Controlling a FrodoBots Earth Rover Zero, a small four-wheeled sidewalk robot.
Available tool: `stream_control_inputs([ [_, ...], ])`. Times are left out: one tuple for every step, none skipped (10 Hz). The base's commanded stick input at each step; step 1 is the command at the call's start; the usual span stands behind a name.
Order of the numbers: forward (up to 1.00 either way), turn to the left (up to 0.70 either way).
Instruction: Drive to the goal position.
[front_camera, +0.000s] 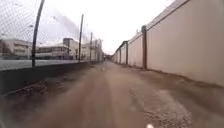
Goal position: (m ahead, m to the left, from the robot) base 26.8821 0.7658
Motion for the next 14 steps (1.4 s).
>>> stream_control_inputs([
  [0.7,0.0],
  [0.7,0.0],
  [0.7,0.0],
  [0.7,0.0],
  [0.7,0.0],
  [0.7,0.0],
  [0.7,0.0],
  [0.7,0.0],
  [0.7,0.0],
  [0.7,0.0],
  [0.7,-0.21],
  [0.7,-0.34],
  [0.7,-0.34],
  [0.7,-0.11],
])
